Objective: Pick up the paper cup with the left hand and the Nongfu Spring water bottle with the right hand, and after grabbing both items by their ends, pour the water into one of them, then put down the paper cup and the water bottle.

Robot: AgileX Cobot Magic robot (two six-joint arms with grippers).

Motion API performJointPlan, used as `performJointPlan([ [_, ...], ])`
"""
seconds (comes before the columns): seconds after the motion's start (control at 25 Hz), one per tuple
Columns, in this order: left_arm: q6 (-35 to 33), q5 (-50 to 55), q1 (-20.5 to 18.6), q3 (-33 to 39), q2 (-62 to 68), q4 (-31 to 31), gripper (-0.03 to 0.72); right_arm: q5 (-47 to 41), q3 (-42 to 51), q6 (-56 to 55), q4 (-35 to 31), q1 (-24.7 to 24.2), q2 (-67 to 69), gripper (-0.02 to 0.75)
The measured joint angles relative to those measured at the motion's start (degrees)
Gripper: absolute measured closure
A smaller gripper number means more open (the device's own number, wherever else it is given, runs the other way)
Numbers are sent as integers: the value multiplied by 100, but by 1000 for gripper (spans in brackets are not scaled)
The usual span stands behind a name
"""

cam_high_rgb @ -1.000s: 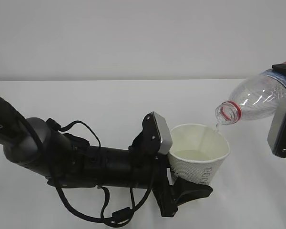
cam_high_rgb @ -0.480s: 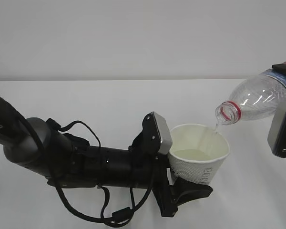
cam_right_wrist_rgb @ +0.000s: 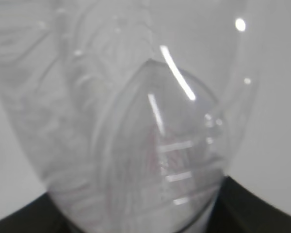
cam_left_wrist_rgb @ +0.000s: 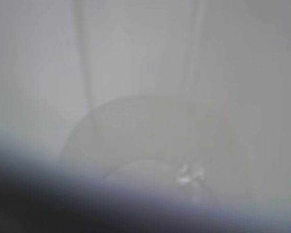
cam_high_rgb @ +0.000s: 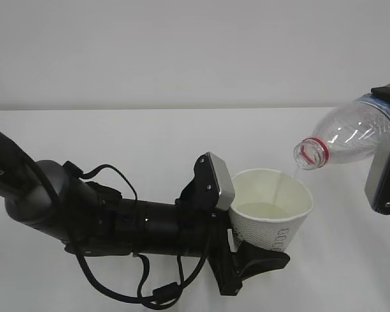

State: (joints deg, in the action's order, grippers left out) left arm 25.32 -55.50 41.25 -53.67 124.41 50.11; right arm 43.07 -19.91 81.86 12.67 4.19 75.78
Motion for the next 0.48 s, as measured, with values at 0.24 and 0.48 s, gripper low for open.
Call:
performJointPlan([
  [0.24,0,0,0,0,0,0,176,25,0,20,-9,0,0,333],
  [0.48,0,0,0,0,0,0,176,32,0,22,-9,0,0,333],
])
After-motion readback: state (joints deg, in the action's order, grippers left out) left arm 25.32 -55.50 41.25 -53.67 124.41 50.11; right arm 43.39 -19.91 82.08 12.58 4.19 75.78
